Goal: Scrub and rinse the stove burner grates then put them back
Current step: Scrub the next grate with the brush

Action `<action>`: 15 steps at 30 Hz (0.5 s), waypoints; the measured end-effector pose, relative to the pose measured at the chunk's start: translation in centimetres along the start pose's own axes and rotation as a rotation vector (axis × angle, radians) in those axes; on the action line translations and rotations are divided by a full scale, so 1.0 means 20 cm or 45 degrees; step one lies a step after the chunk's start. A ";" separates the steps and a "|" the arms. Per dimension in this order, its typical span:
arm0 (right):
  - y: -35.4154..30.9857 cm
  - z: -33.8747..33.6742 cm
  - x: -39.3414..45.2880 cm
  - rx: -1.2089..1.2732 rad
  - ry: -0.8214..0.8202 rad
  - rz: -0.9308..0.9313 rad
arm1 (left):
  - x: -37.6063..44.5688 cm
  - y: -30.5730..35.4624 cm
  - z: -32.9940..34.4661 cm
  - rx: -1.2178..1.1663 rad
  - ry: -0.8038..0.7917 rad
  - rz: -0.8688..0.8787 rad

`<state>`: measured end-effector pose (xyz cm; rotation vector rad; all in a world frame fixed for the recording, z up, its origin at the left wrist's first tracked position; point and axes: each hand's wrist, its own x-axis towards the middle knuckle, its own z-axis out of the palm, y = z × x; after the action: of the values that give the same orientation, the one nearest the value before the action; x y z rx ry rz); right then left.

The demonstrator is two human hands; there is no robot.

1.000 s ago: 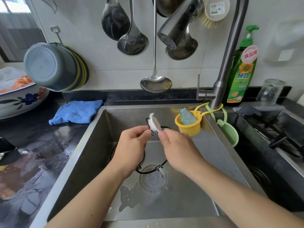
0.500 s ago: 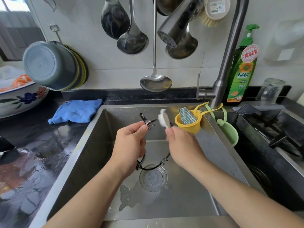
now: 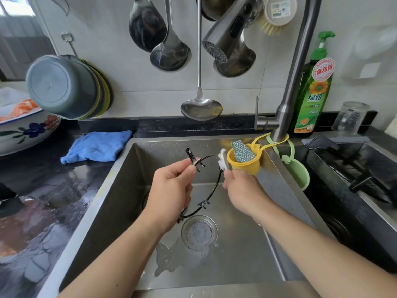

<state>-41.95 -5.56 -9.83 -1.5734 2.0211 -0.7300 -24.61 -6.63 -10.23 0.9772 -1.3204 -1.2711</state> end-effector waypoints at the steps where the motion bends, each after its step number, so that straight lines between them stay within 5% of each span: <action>1: 0.01 0.00 0.00 -0.013 -0.005 -0.001 | 0.00 0.00 0.00 0.000 0.002 -0.008; 7: -0.08 0.04 -0.09 -0.031 0.079 -0.470 | 0.01 0.01 -0.02 -0.007 0.030 -0.020; 15: -0.02 0.01 -0.03 -0.115 0.122 -0.252 | 0.02 0.00 -0.03 0.030 0.018 0.019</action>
<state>-41.41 -5.13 -9.64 -1.8430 2.0099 -0.8118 -24.09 -7.16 -10.28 0.9892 -1.3326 -1.2377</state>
